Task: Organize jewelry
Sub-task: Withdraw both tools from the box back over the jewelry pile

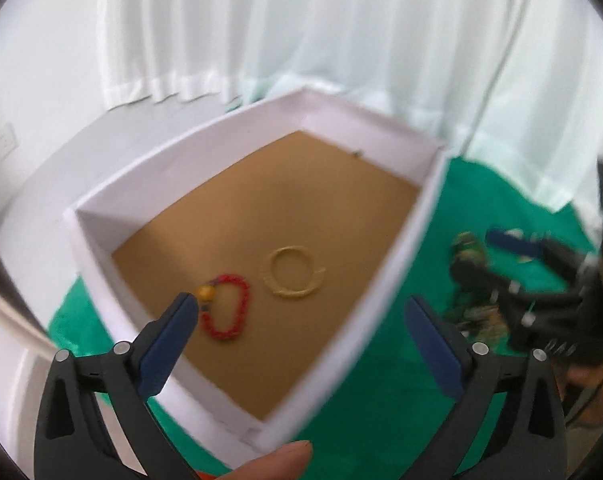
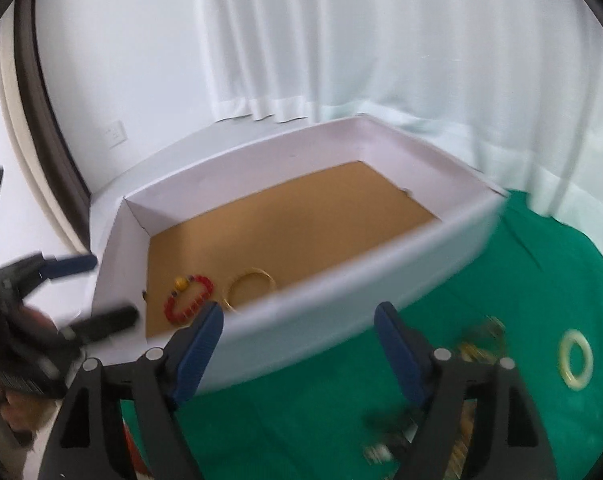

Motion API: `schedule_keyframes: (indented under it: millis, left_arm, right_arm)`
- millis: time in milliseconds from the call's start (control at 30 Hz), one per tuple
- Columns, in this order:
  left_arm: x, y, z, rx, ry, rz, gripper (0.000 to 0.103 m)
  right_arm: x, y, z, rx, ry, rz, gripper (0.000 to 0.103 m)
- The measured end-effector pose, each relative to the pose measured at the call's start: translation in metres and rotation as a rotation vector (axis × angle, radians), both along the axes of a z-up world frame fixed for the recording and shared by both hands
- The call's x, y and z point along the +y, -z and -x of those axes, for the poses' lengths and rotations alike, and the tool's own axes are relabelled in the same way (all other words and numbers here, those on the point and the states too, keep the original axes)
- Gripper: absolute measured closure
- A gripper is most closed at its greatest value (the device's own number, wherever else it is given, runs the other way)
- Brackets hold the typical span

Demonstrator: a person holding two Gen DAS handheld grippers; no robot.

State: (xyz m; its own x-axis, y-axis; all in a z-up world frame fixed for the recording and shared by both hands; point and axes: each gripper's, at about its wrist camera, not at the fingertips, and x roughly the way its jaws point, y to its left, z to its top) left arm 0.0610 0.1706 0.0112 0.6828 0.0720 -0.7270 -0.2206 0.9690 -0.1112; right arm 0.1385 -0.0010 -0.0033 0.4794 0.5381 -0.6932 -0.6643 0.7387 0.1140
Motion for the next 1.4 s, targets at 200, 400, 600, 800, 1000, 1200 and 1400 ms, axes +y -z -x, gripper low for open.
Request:
schedule_keyframes:
  millis: [200, 400, 600, 800, 1000, 1200, 1400]
  left_arm:
    - [-0.053, -0.007, 0.009, -0.103, 0.098, 0.085, 0.000]
    - [-0.115, 0.007, 0.014, -0.094, 0.170, -0.037, 0.000]
    - [-0.168, 0.039, 0.016, 0.011, 0.323, -0.054, 0.000]
    - [-0.201, 0.082, 0.012, 0.115, 0.403, -0.147, 0.000]
    - [-0.195, 0.120, 0.002, 0.223, 0.382, -0.156, 0.000]
    - [-0.187, 0.138, -0.002, 0.265, 0.361, -0.121, 0.000]
    - [-0.186, 0.140, -0.004, 0.277, 0.357, -0.097, 0.000]
  right_arm:
    - [-0.102, -0.005, 0.041, -0.098, 0.177, 0.022, 0.023]
    - [-0.203, -0.010, 0.089, -0.216, 0.355, -0.057, 0.014]
    - [-0.248, 0.028, 0.119, -0.120, 0.467, 0.009, 0.014]
    - [-0.268, 0.068, 0.128, -0.023, 0.558, 0.078, 0.014]
    - [-0.279, 0.104, 0.118, 0.094, 0.642, 0.117, 0.014]
    - [-0.287, 0.123, 0.117, 0.144, 0.679, 0.145, 0.014]
    - [-0.281, 0.123, 0.120, 0.116, 0.672, 0.180, 0.013]
